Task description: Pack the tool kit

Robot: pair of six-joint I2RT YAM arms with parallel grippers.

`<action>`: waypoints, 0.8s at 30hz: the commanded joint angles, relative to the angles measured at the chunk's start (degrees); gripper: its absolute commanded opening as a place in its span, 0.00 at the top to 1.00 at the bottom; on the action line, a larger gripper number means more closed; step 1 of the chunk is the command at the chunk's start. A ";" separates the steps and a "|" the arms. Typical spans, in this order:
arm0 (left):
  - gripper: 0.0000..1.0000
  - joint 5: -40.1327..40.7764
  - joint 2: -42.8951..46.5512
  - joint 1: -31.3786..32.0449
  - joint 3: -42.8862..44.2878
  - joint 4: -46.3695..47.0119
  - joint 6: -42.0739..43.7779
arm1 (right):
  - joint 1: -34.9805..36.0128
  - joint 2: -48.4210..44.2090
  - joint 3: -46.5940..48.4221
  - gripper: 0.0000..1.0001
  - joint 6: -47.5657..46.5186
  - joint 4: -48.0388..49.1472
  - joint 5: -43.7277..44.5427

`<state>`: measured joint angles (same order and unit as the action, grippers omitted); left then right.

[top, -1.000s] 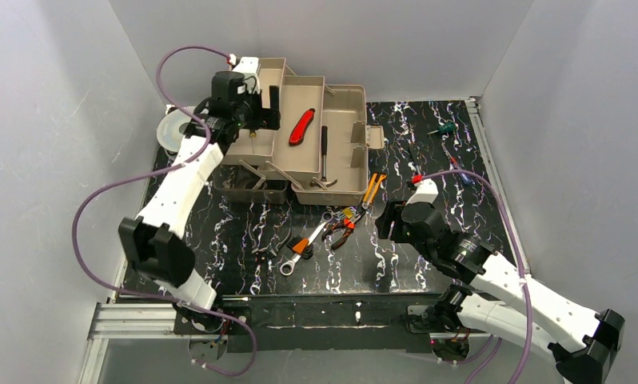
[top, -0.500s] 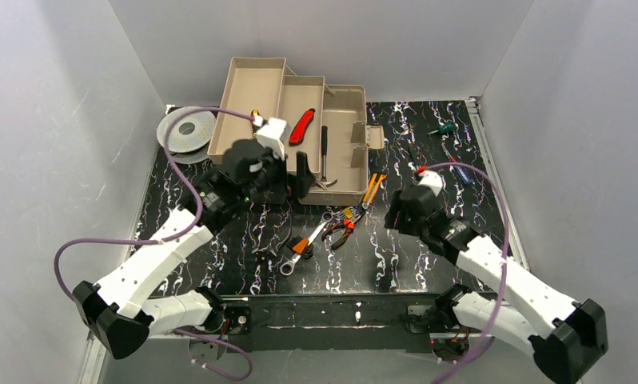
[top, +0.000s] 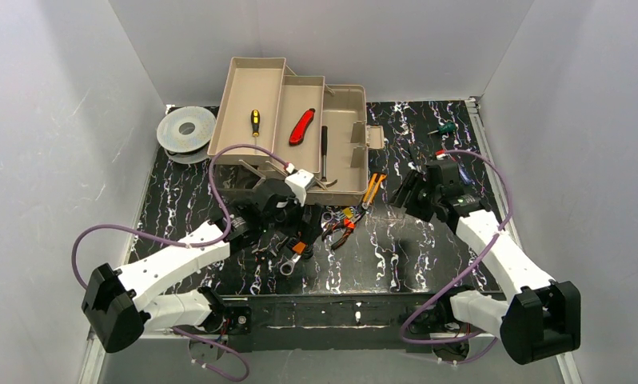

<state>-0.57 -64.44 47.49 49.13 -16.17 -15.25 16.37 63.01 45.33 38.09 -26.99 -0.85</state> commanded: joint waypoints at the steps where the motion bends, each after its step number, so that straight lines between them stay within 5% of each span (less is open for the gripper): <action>1: 0.02 0.33 -0.85 0.98 -2.53 0.86 0.64 | 1.61 -1.51 -5.11 0.32 6.42 8.01 -7.22; 12: 0.09 7.66 -11.16 1.32 -6.17 1.88 -2.03 | 4.81 -2.38 -5.17 0.32 6.63 7.42 -4.71; 24: 0.12 7.08 -20.87 2.55 -6.41 3.85 -4.16 | 4.80 -2.79 -5.19 0.32 5.33 7.39 -5.06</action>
<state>5.93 -83.05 49.23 43.57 -12.23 -18.66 20.82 61.50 38.37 44.38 -21.19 -5.15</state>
